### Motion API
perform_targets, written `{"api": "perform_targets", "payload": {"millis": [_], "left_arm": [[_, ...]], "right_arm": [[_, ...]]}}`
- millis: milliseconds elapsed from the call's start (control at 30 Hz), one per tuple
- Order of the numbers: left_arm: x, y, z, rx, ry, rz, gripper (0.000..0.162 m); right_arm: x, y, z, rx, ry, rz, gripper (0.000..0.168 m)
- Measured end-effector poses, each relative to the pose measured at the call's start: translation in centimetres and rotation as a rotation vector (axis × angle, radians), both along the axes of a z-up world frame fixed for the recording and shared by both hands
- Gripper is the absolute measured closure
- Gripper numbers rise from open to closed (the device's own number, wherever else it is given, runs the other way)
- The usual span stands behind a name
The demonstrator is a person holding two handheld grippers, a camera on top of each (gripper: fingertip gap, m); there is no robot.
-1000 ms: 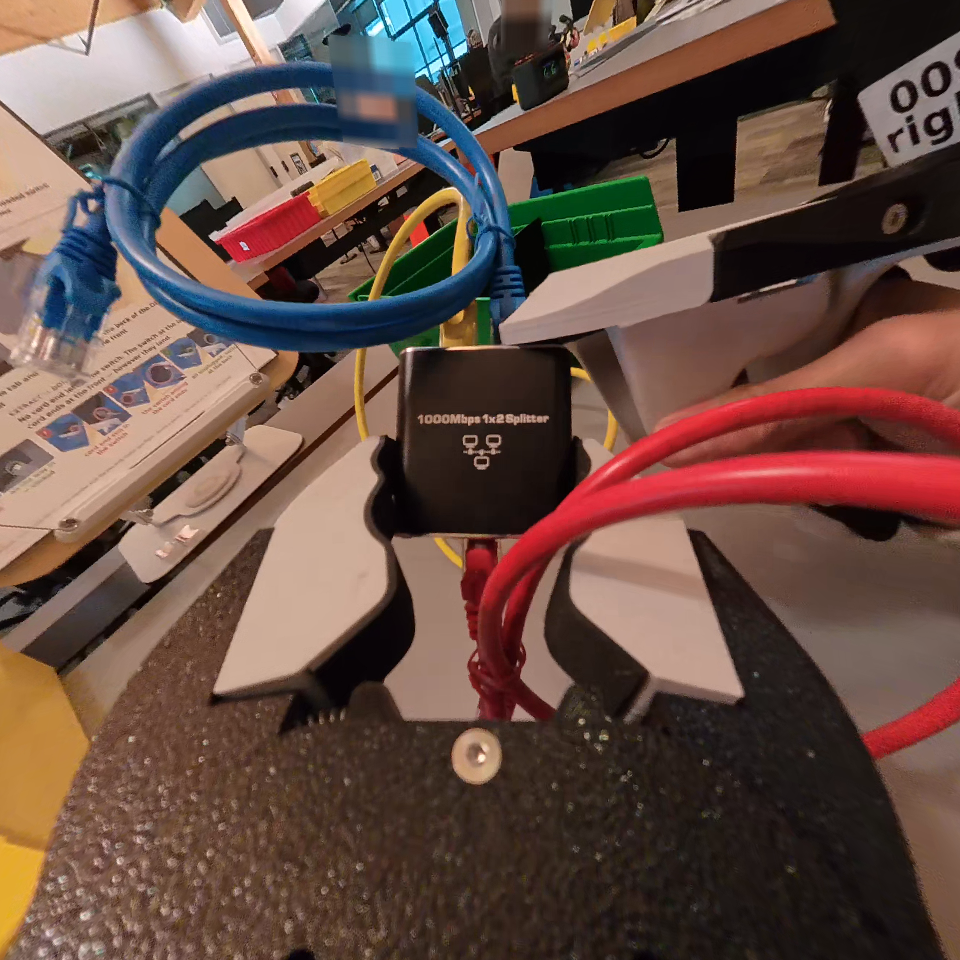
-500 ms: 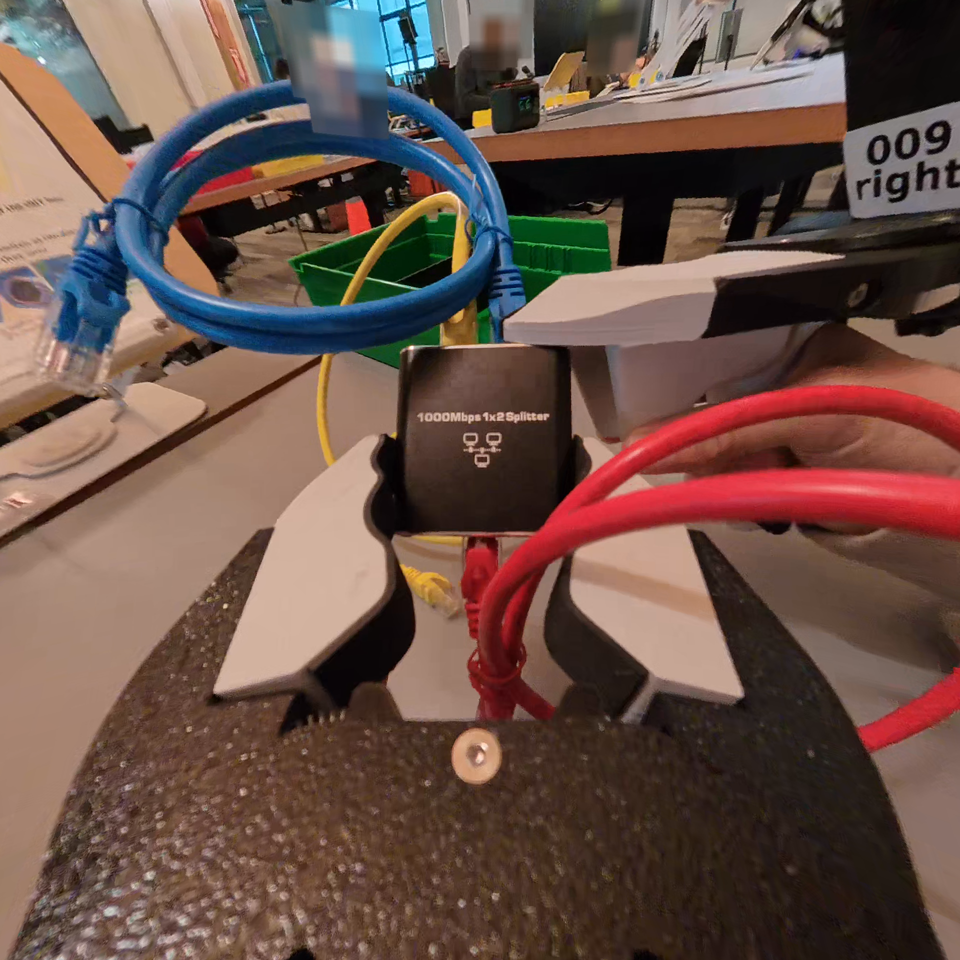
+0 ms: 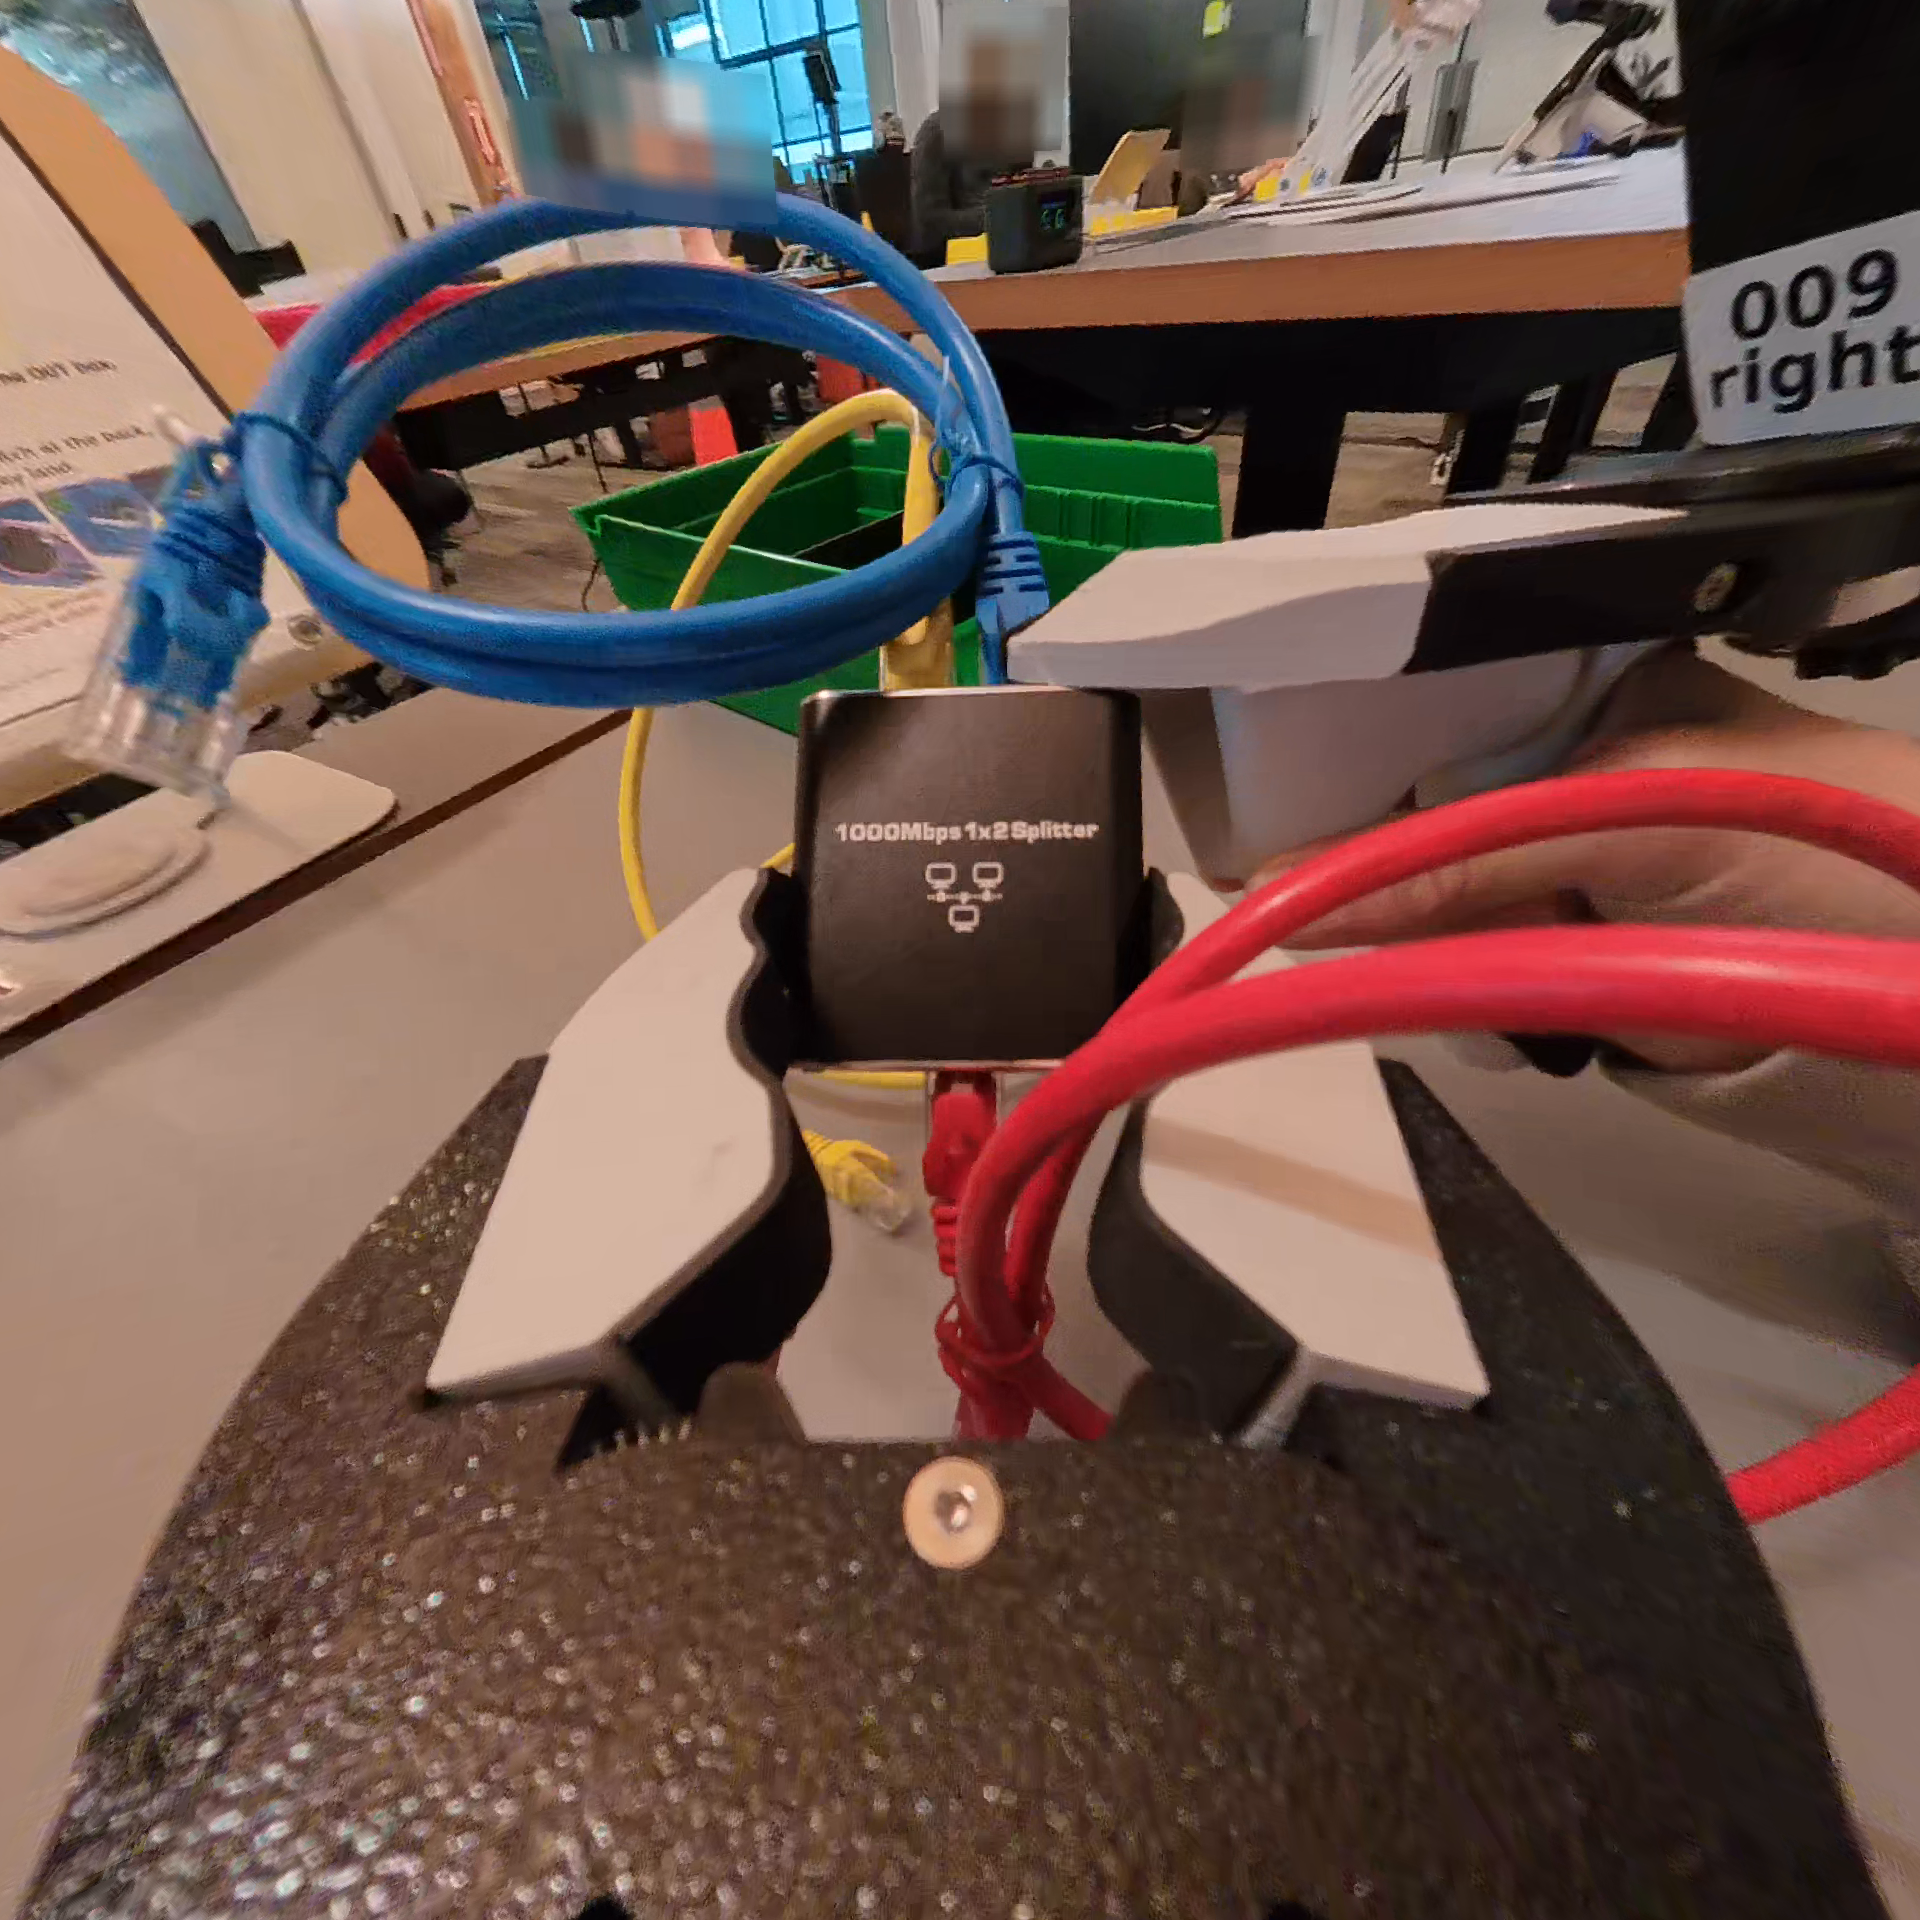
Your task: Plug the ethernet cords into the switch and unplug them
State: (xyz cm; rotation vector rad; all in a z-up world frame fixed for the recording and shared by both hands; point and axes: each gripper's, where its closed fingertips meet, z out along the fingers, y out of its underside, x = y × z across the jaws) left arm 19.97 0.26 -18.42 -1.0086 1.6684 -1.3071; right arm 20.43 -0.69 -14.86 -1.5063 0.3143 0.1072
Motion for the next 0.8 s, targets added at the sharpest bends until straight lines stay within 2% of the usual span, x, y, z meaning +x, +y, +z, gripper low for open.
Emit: {"api": "perform_targets", "payload": {"millis": [67,133,167,200,267,333,400,500,567,667,800], "left_arm": [[0.0,0.2,-0.4,0.013,0.01,0.005,0.099],[0.0,2.0,-2.5,0.155,0.028,0.075,0.099],[-0.1,2.7,-2.7,0.079,0.04,0.091,0.099],[-0.1,3.0,-1.8,-0.008,0.037,0.091,0.099],[0.4,3.8,0.0,0.044,-0.012,0.106,0.099],[0.2,4.5,0.3,0.034,-0.018,0.109,0.099],[0.1,5.7,0.4,0.068,-0.021,0.138,0.099],[-0.4,6.9,1.4,0.045,-0.035,0.158,0.099],[-0.5,7.6,1.8,0.088,-0.046,0.18,0.099],[-0.8,8.3,2.7,0.11,-0.062,0.197,0.099],[-0.8,8.9,2.7,0.105,-0.055,0.199,0.099]], "right_arm": [[0.2,-0.1,-0.1,0.008,0.021,-0.012,0.155],[4.6,-4.8,3.7,0.215,0.078,-0.176,0.157],[6.0,-6.7,4.7,0.202,0.045,-0.217,0.158],[5.8,-6.8,4.1,0.116,0.028,-0.176,0.158],[4.6,-6.8,3.9,0.106,-0.002,-0.179,0.159],[4.5,-6.5,3.1,0.038,-0.041,-0.172,0.159],[5.5,-7.3,4.5,0.017,-0.083,-0.192,0.158],[8.6,-10.0,8.7,0.069,-0.128,-0.267,0.158],[11.7,-12.0,9.6,0.037,-0.121,-0.325,0.158],[15.2,-14.3,8.4,-0.013,0.017,-0.311,0.159],[18.1,-14.7,3.8,0.006,0.309,-0.236,0.159]]}}
